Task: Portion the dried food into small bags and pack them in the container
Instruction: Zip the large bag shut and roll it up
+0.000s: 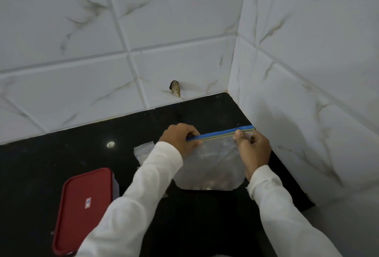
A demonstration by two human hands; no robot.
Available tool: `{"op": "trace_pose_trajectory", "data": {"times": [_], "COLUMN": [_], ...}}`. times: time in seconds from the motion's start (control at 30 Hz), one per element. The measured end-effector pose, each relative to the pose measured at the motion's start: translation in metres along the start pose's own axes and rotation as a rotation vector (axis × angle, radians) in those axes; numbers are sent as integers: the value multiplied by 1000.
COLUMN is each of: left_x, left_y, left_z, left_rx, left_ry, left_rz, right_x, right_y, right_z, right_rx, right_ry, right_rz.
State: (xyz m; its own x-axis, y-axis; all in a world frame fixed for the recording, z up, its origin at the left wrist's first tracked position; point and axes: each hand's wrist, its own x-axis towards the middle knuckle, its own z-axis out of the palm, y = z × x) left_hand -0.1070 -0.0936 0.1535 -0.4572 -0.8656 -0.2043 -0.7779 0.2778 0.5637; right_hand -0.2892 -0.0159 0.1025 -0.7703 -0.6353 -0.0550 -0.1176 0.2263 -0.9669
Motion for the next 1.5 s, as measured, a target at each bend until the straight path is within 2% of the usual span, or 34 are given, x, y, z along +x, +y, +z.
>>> {"op": "trace_pose_trajectory", "data": {"times": [0.23,0.4,0.6,0.73,0.87,0.97,1.13,1.37,1.5], "left_x": [-9,-14,-20,-24,-27,-28,-29,-29,-33], "left_y": [-12,-29,-42,-51,-64,-65,-61,-56,-49], "left_z": [-8,-19,-12,-14,-10,-4,1,13,16], "left_rx": [11,-31,-256,-542,-730,-863,-1065,-1148,-1251], "left_ry": [197,153,267,168,117,115,120,307,319], "left_rz": [-49,-107,-110,-100,-178,-253,-282,-359,-363], "right_x": [-4,1,-5,-2,-4,-6,-6,-14,-19], "right_y": [-1,1,1,1,2,3,3,0,2], "right_z": [5,0,3,-2,-5,-5,-8,-20,-27], "right_rx": [23,28,39,58,88,90,111,174,218], "right_ry": [-3,12,-6,15,-5,-16,-20,-124,-151], "right_rz": [4,-1,23,41,43,43,41,96,82]}}
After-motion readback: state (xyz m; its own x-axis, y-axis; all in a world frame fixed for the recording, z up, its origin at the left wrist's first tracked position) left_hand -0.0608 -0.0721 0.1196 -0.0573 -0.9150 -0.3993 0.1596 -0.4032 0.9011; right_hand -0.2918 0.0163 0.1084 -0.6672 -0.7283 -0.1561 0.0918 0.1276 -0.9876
